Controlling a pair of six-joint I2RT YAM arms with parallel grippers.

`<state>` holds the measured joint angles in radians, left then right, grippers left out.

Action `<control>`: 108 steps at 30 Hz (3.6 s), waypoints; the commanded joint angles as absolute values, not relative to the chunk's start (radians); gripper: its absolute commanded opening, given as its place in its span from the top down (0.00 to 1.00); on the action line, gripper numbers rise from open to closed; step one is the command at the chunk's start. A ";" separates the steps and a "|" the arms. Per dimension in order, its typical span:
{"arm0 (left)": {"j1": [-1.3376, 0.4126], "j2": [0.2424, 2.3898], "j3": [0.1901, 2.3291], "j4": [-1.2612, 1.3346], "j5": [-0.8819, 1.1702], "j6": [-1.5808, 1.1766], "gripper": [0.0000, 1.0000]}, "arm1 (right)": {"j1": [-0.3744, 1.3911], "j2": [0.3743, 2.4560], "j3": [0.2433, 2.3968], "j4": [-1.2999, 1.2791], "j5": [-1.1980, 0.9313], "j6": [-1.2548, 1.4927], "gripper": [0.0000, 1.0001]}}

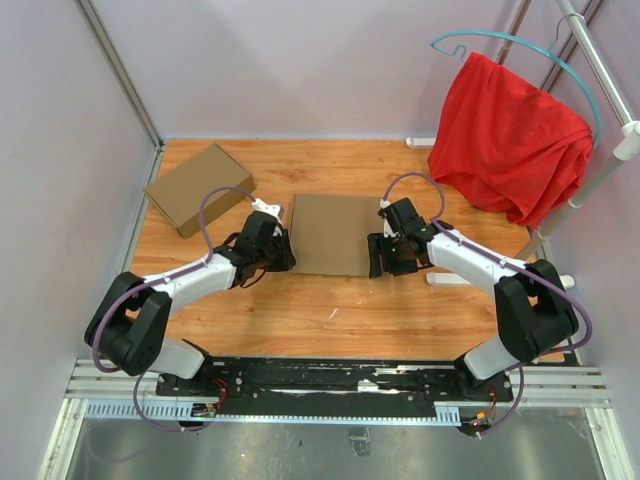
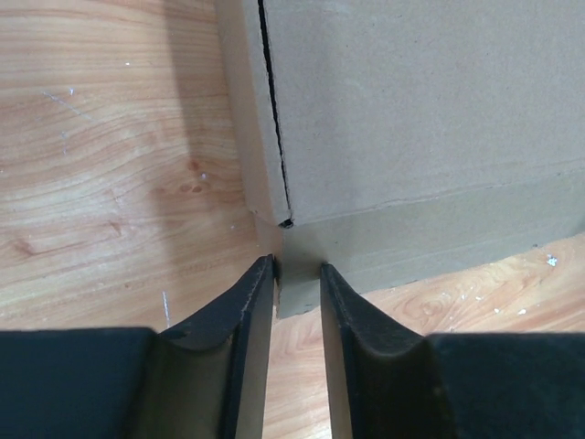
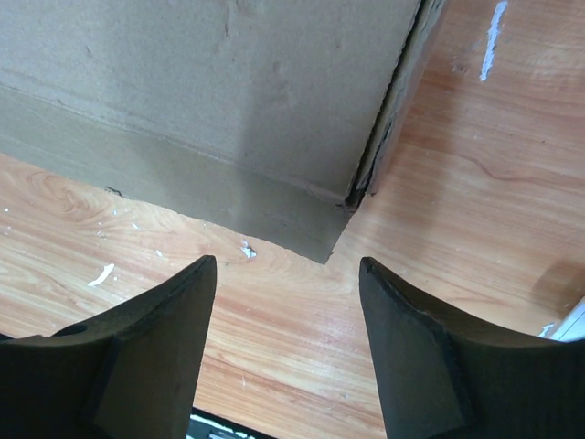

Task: Fold the paper box

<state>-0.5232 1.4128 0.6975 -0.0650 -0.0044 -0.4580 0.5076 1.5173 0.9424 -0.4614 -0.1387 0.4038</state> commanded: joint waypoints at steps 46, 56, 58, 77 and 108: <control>-0.529 1.292 0.444 0.413 0.220 -0.491 0.87 | 0.430 2.346 2.127 -0.406 -0.137 0.206 0.88; -0.535 1.462 0.501 0.427 0.197 -0.489 0.88 | 0.420 2.472 2.264 -0.494 -0.237 0.165 0.87; -0.538 1.487 0.506 0.441 0.187 -0.496 0.88 | 0.420 2.480 2.263 -0.507 -0.260 0.154 0.87; -0.650 1.658 0.610 0.503 -0.100 -0.566 0.90 | 0.550 2.460 2.155 -0.678 -0.515 -0.108 0.86; -0.713 0.868 0.461 0.147 -0.116 -0.517 0.22 | 0.565 1.947 1.813 -0.467 -0.283 0.024 0.34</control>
<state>-0.7147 1.0103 0.4770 0.2745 -0.0093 -0.5476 0.5648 2.1288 1.9549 -0.5350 -0.4042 -0.0448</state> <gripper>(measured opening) 0.682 0.601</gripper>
